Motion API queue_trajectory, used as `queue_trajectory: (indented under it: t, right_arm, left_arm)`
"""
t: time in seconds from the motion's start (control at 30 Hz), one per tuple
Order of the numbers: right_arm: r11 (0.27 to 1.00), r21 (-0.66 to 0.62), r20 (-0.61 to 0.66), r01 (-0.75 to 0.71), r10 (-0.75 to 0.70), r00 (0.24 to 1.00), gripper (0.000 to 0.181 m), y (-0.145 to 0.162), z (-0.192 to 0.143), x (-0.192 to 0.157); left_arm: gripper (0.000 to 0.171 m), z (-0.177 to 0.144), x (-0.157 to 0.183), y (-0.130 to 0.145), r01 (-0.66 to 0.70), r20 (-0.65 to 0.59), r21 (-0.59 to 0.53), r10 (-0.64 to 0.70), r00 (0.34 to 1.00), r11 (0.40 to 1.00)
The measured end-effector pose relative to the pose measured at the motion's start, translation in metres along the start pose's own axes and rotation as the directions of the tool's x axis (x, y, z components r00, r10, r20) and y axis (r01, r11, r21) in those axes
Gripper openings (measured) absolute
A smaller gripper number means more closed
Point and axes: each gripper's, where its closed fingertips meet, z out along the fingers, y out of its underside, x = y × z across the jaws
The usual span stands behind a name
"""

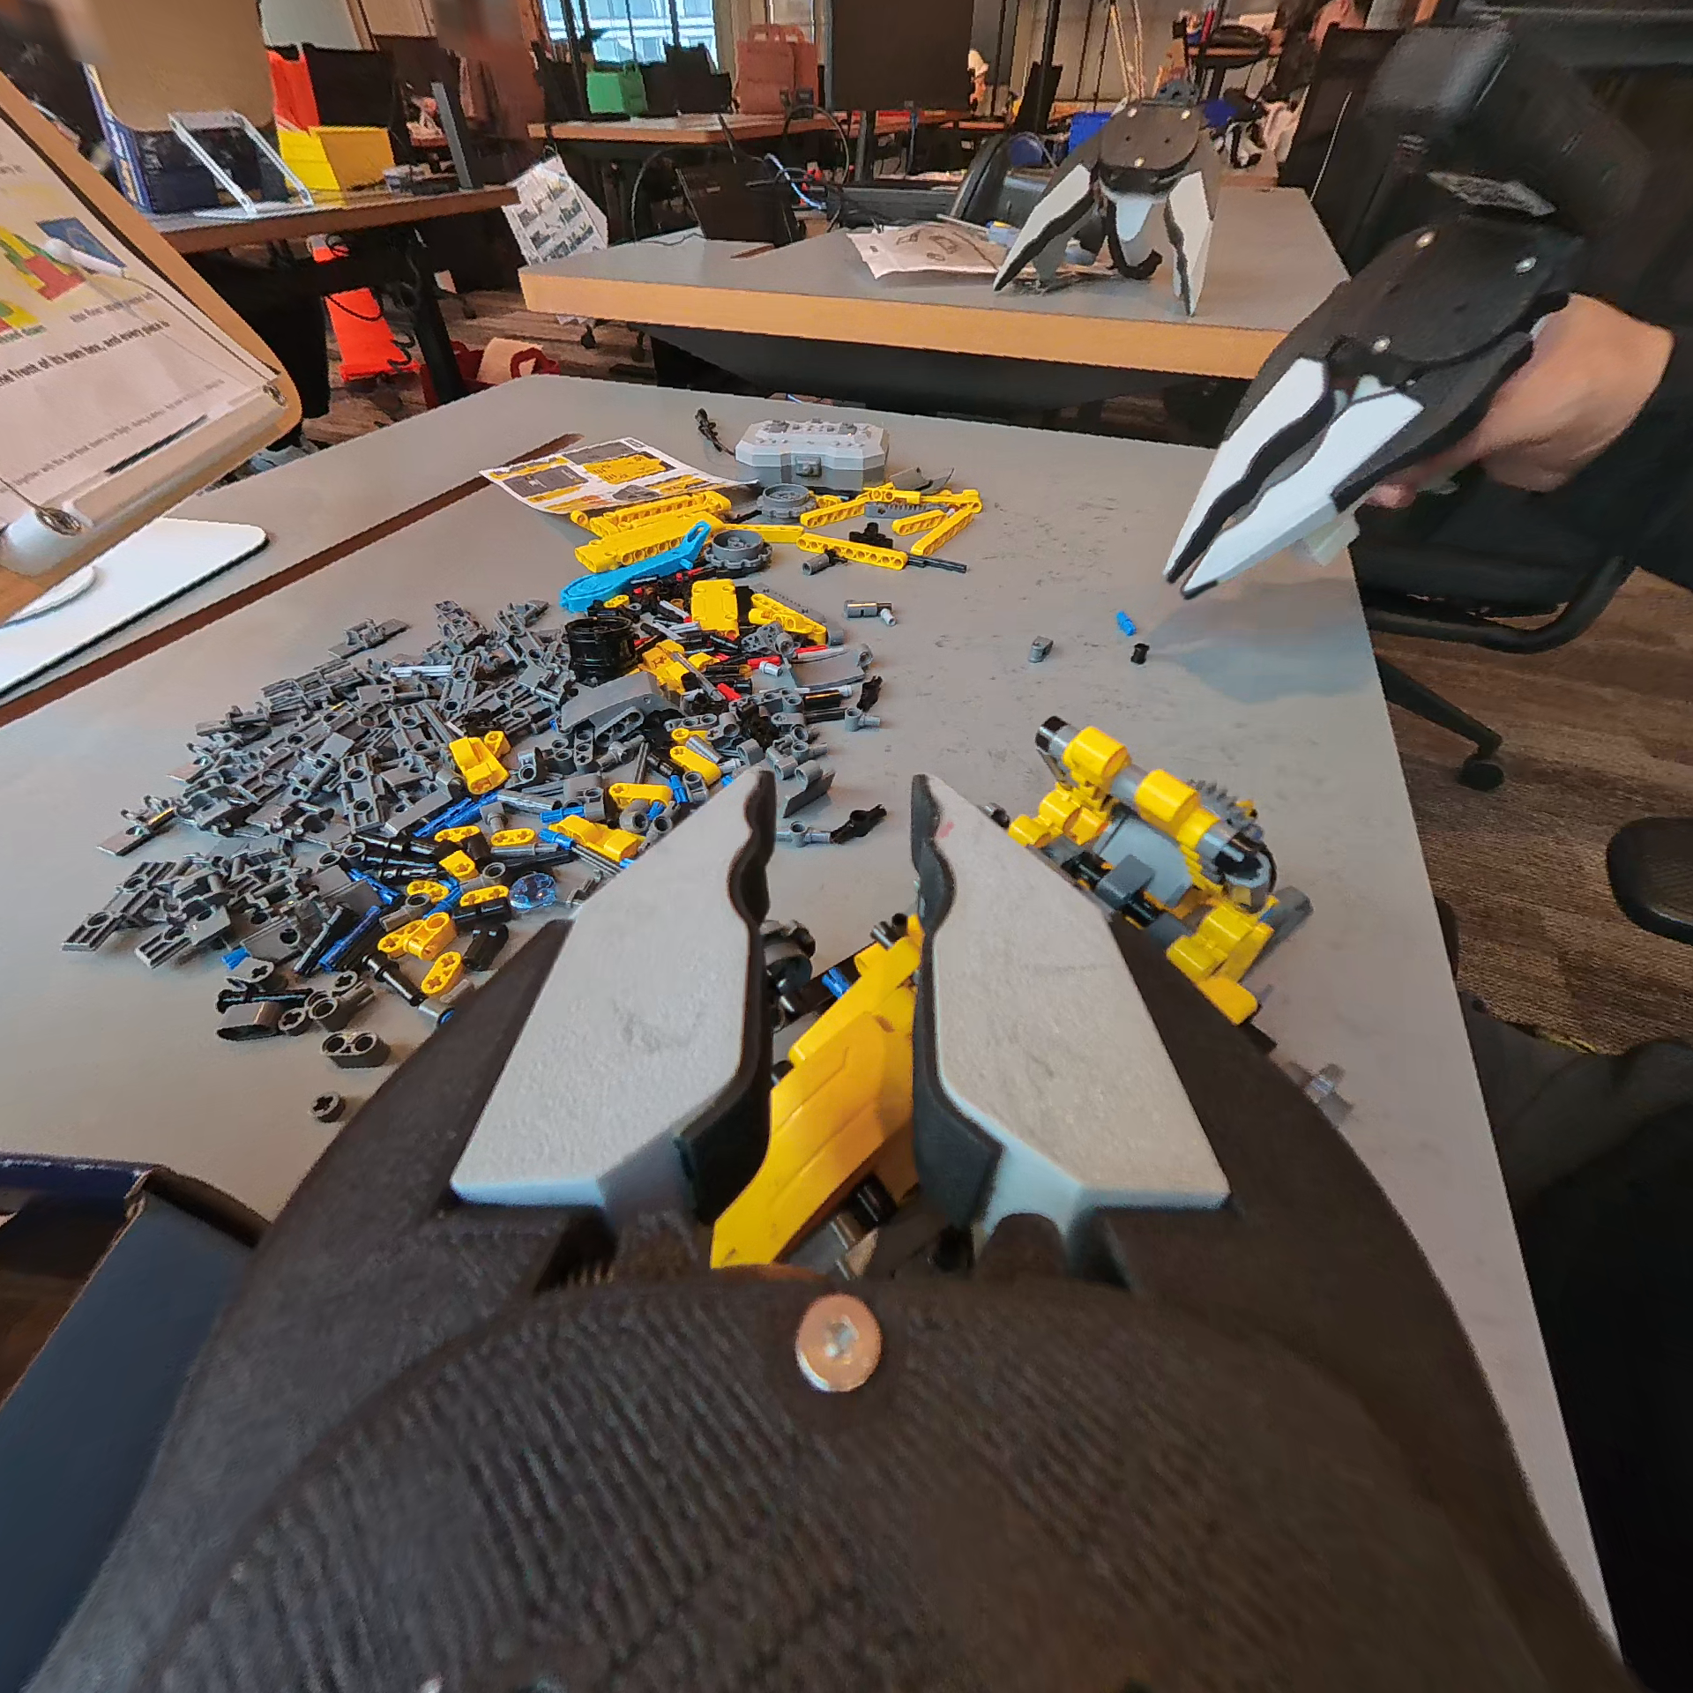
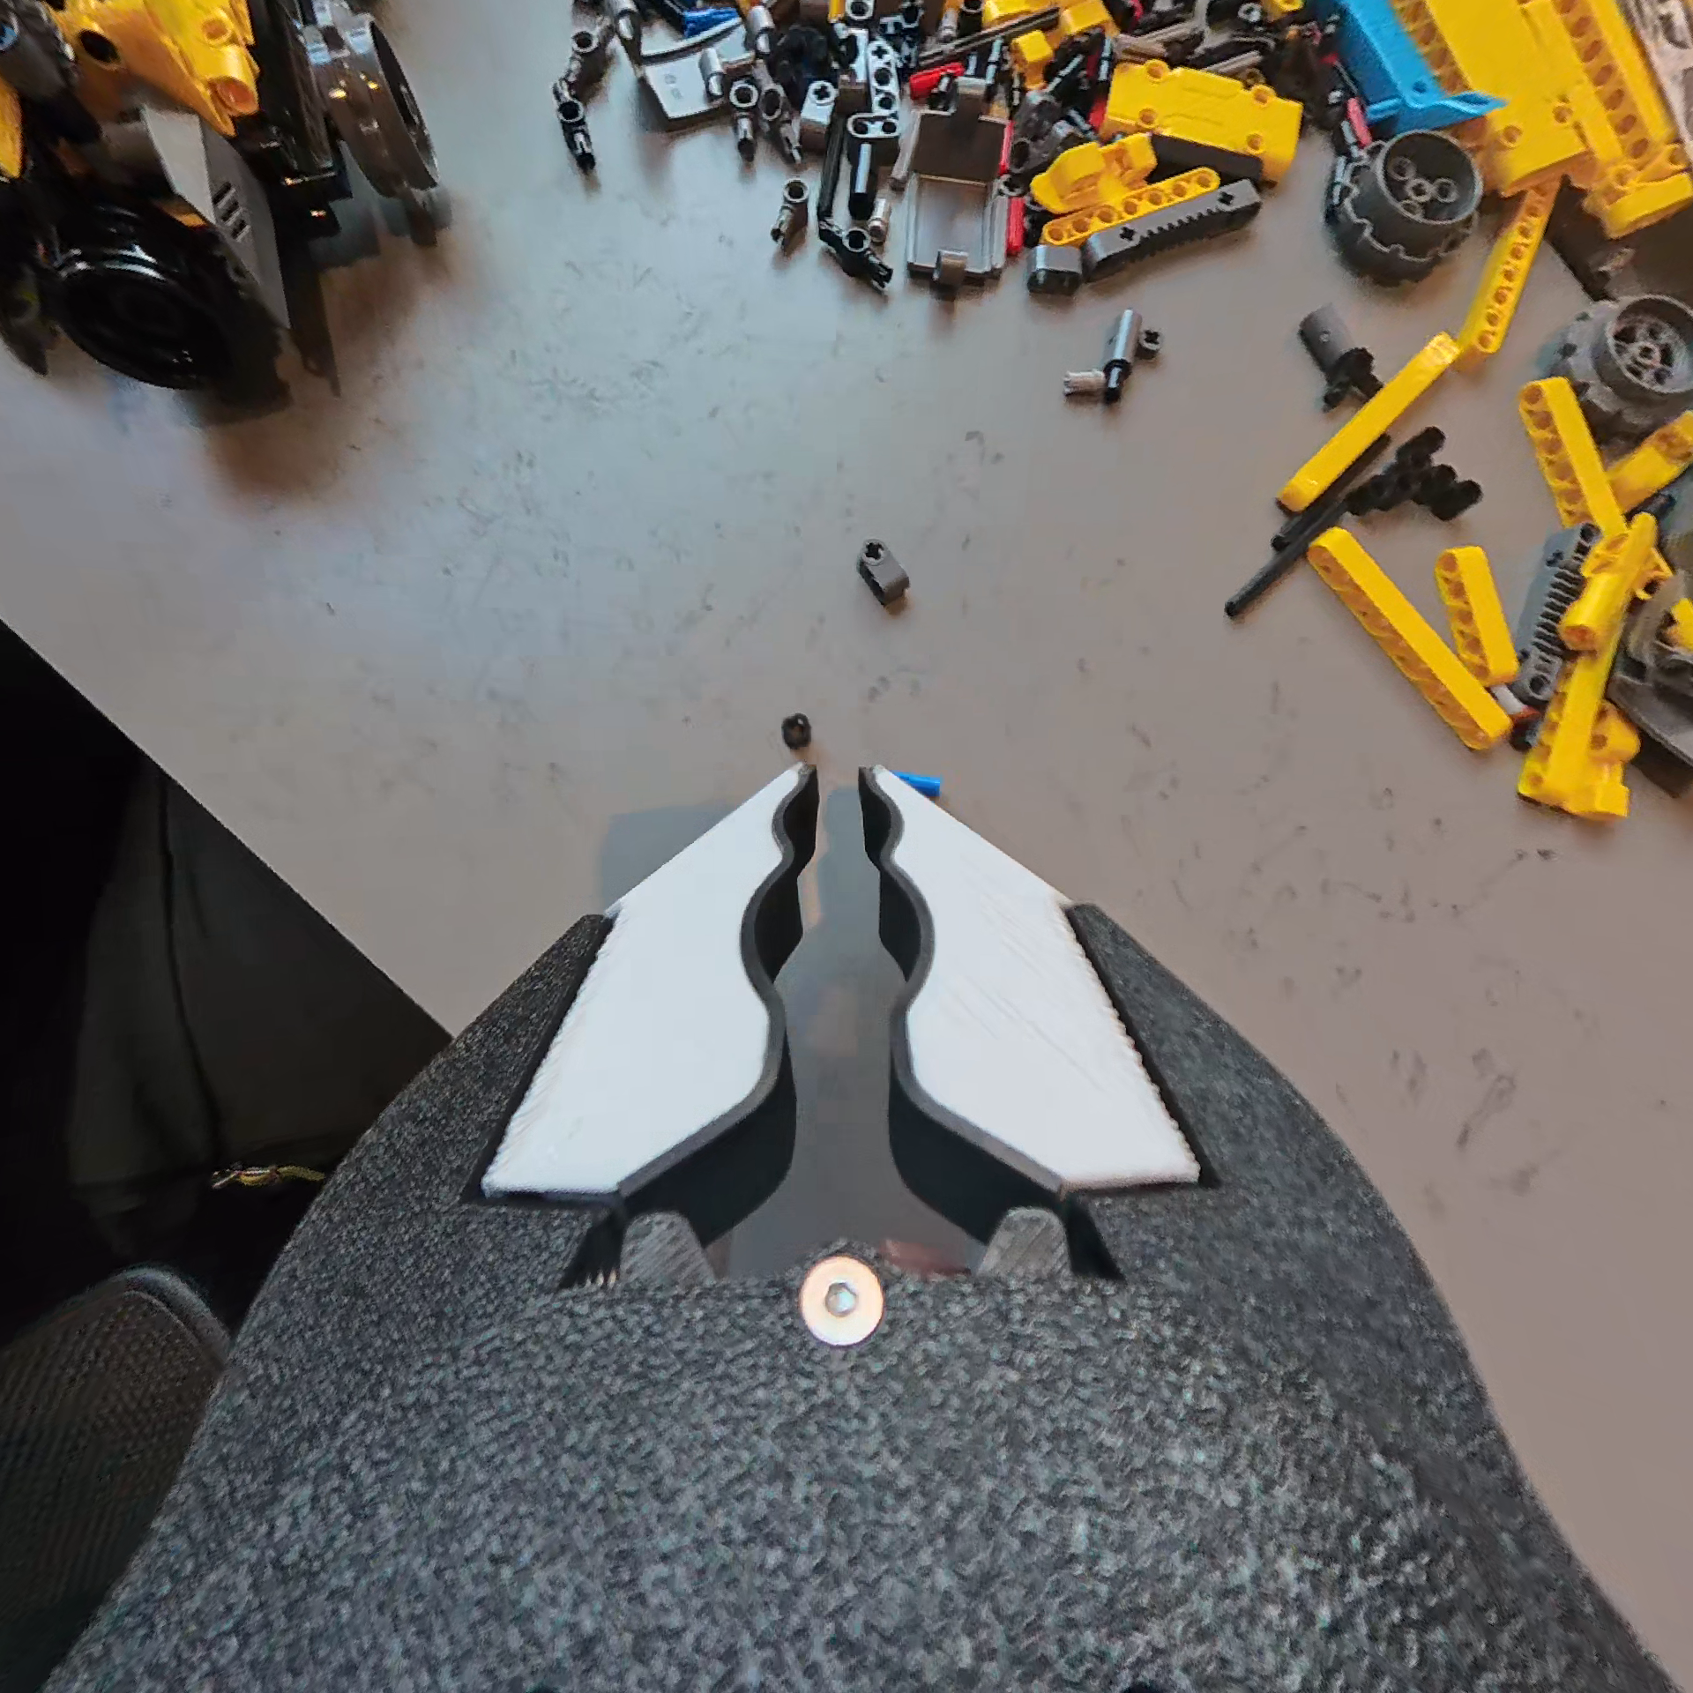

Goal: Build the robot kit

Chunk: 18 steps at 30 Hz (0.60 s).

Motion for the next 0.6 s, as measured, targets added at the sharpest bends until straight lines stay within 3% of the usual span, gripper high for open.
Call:
queue_trajectory:
  t: [0.2, 0.43, 0.6]
  right_arm:
    - [0.998, 0.008, 0.042, -0.054, 0.054, 0.998, 0.011, 0.008, 0.004, -0.005]
    - [0.997, -0.067, 0.084, 0.046, -0.04, 0.996, 0.006, 0.003, 0.037, -0.01]
    - [0.991, -0.078, 0.132, 0.108, -0.097, 0.986, 0.006, -0.024, 0.061, 0.006]
  left_arm:
    - [0.026, 0.002, 0.0, 0.002, 0.003, 0.0, -0.006, -0.003, 1.0, 1.0]
    - [0.026, 0.004, 0.001, 0.005, 0.002, -0.004, -0.02, -0.002, 1.0, 1.0]
    - [0.026, 0.003, 0.001, 0.004, 0.006, -0.009, -0.017, -0.006, 1.0, 1.0]
